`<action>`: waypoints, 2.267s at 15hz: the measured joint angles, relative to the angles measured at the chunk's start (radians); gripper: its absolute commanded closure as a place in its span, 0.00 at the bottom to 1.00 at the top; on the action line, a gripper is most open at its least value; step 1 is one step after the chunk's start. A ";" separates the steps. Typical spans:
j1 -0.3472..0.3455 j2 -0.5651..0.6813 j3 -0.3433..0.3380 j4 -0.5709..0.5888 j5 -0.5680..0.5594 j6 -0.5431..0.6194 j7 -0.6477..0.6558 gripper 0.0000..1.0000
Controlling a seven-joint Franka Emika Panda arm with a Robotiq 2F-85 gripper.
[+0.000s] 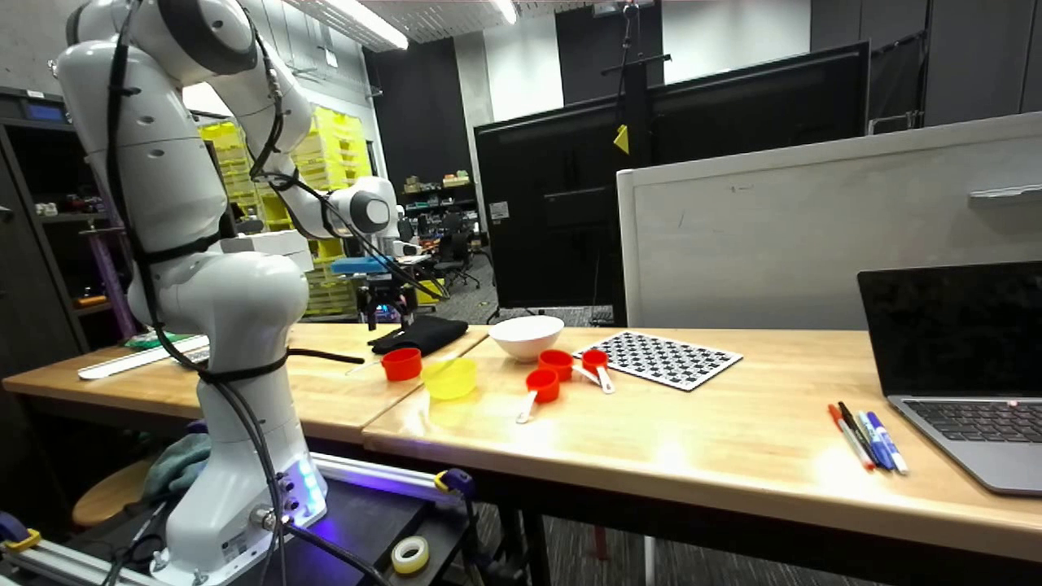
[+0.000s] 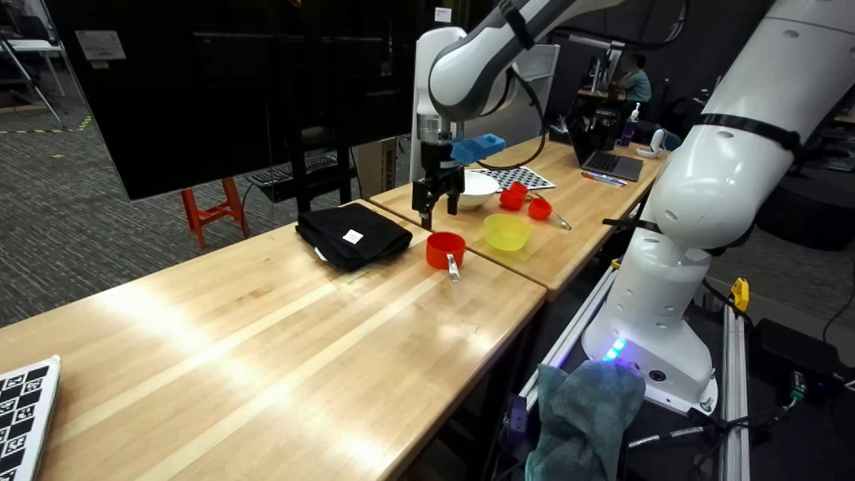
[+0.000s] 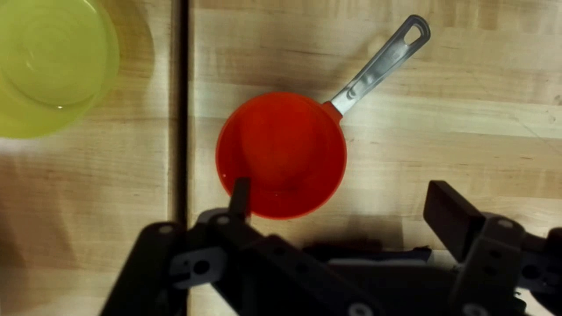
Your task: Shift the scooper to the right
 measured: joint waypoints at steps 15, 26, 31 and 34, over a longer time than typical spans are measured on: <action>0.014 0.079 0.032 -0.047 0.007 0.115 0.065 0.00; 0.015 0.180 0.031 -0.039 0.018 0.178 0.044 0.11; 0.015 0.212 0.030 -0.030 0.018 0.191 0.014 0.55; 0.015 0.219 0.031 -0.021 0.018 0.190 -0.005 0.78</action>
